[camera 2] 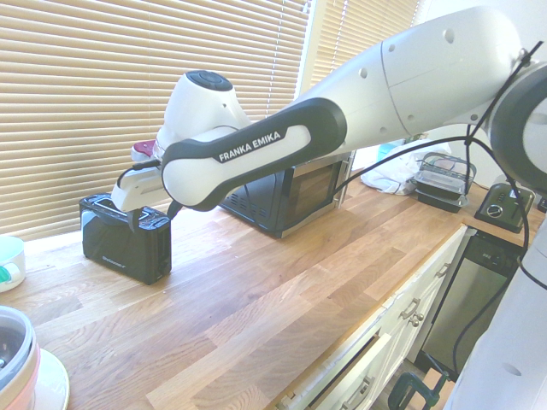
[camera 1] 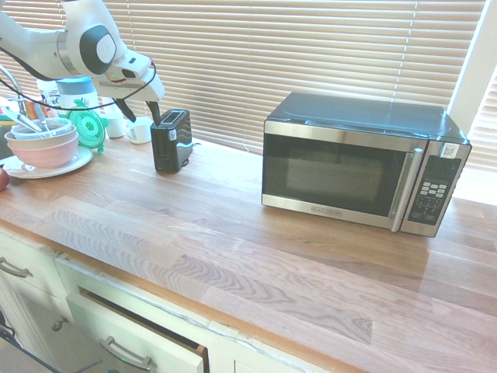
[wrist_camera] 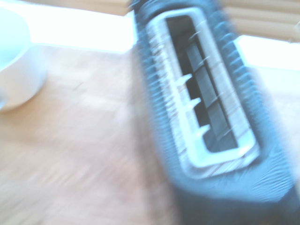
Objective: Press the toaster
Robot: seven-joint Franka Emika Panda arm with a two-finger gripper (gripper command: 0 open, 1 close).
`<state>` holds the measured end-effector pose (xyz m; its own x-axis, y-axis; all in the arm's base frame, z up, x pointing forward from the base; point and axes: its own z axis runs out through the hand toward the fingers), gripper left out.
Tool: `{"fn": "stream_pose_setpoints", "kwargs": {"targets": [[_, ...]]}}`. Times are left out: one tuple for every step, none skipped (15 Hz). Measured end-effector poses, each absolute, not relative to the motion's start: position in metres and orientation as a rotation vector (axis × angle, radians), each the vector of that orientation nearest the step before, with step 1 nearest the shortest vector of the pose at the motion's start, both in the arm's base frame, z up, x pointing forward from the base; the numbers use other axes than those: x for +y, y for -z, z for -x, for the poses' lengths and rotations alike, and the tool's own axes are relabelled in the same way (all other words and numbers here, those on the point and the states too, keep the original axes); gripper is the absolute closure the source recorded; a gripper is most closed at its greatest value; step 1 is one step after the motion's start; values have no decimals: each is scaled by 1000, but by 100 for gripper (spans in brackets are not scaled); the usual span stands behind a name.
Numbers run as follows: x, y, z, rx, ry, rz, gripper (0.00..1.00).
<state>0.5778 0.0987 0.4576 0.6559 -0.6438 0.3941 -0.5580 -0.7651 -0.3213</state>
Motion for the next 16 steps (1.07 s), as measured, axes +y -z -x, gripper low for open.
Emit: {"fn": "stream_pose_setpoints", "kwargs": {"targets": [[94,-453,-581,989,755,2689,0],[91,-451,-584,978,765,2683,0],[92,-449,-584,962,769,2681,0],[92,-447,-583,947,770,2682,0],[91,-446,-583,934,778,2678,0],[90,-446,-582,925,779,2674,0],[88,-445,-580,918,773,2668,100],[85,-445,-577,908,768,2663,100],[81,-448,-573,898,771,2655,100],[77,-450,-569,893,770,2650,100],[74,-453,-562,886,769,2646,100],[71,-457,-556,877,773,2646,100],[70,-460,-549,869,777,2645,100],[69,-462,-544,859,781,2647,100],[69,-464,-540,853,785,2649,100],[69,-463,-538,849,784,2653,100]]}}
